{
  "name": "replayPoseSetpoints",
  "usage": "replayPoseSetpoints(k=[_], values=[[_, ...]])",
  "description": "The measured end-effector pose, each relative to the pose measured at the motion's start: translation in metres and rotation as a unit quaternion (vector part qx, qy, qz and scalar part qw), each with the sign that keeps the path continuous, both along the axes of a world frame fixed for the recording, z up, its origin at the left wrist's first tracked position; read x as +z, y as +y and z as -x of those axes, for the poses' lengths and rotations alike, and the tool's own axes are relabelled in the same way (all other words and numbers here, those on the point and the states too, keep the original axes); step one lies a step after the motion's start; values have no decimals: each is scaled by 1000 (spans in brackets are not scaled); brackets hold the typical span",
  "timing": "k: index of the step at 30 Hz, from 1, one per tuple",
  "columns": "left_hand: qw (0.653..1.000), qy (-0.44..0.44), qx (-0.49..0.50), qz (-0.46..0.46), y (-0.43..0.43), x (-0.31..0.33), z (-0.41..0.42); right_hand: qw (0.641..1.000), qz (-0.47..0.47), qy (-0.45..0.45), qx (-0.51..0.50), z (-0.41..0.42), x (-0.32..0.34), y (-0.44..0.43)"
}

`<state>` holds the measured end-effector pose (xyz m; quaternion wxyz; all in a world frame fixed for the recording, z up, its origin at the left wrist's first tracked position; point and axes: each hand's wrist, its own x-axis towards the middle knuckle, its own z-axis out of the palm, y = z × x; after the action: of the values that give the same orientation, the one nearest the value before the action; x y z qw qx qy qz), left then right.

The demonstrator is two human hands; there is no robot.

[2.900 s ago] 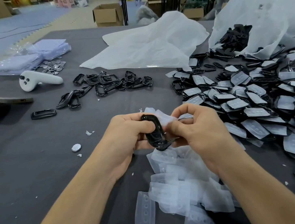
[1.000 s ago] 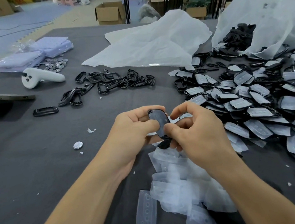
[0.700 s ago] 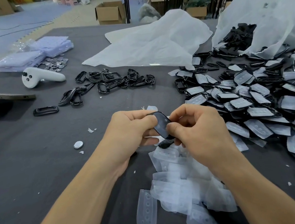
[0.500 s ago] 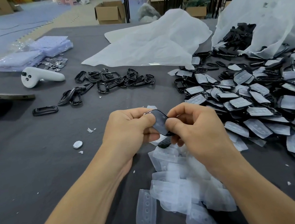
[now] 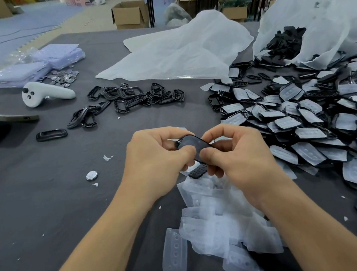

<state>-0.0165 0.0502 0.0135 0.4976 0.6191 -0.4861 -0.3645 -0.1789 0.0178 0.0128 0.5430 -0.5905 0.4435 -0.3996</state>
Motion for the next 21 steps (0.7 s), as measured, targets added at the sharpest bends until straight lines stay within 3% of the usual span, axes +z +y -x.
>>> replayPoseSetpoints(k=[7, 14, 18, 21], values=[[988, -137, -74, -9, 2, -1, -7, 1000, -3, -13, 15, 1, 3, 0], [997, -62, -42, -27, -1, -2, -3, 998, -39, -55, -1, 0, 5, 0], [994, -64, -88, -26, 1, -2, -1, 999, 8, -20, -30, -1, 3, -2], [997, -47, -69, -1, 1, -1, -2, 999, 37, -6, -22, -1, 2, -2]])
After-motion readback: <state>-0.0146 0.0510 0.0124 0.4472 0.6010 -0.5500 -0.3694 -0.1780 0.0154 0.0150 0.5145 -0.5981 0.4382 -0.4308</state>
